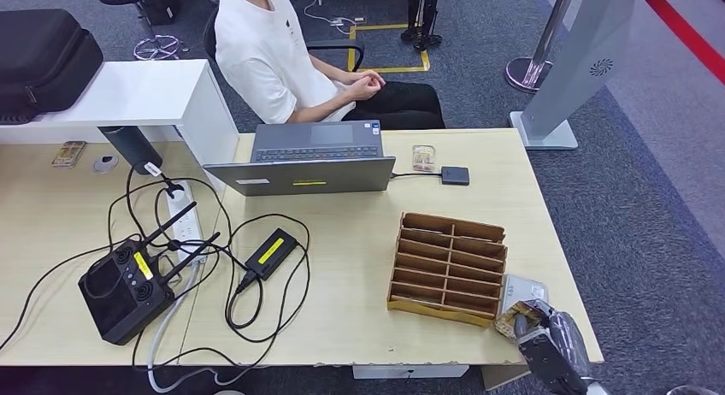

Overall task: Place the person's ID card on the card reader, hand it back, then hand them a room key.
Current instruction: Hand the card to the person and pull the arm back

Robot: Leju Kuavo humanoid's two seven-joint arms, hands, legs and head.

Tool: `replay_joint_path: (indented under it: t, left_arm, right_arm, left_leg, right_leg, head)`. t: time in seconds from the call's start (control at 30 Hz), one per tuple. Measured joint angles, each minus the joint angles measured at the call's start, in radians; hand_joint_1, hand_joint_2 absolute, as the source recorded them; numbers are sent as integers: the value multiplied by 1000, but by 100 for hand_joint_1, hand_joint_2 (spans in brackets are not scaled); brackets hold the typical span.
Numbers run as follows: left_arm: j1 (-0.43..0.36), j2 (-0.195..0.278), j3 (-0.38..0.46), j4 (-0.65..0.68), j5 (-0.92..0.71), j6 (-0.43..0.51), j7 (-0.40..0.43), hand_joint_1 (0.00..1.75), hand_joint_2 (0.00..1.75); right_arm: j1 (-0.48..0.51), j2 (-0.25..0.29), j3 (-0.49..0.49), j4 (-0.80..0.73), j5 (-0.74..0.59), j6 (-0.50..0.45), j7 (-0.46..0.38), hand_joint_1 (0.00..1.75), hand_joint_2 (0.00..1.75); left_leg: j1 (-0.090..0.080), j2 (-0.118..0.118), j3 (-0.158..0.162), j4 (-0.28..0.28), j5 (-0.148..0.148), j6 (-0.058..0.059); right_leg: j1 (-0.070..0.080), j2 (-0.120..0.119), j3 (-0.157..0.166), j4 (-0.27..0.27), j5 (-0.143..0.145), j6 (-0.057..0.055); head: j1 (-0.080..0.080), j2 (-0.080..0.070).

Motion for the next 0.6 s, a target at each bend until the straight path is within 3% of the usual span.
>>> replay_joint_path:
  t: [0.27, 0.43, 0.6]
  left_arm:
    - [-1, 1, -21, 0, -1, -1, 0, 0, 175]
    - [-2, 3, -40, 0, -6, -3, 0, 0, 175]
    - [-5, 1, -64, 0, -26, 0, 8, 0, 175]
  right_arm:
    - [-56, -74, 27, -242, -25, -16, 18, 175, 175]
    - [-160, -145, 50, -373, -13, -12, 43, 175, 175]
    - [-312, -205, 95, -415, 109, -63, 78, 175, 175]
  left_leg:
    - [0, 0, 0, 0, 0, 0]
    - [0, 0, 0, 0, 0, 0]
    - [0, 0, 0, 0, 1, 0]
  right_leg:
    - [0, 0, -1, 0, 0, 0]
    - [0, 0, -1, 0, 0, 0]
    - [0, 1, 0, 0, 0, 0]
  head:
    - [0, 0]
    - [0, 0]
    - [0, 0]
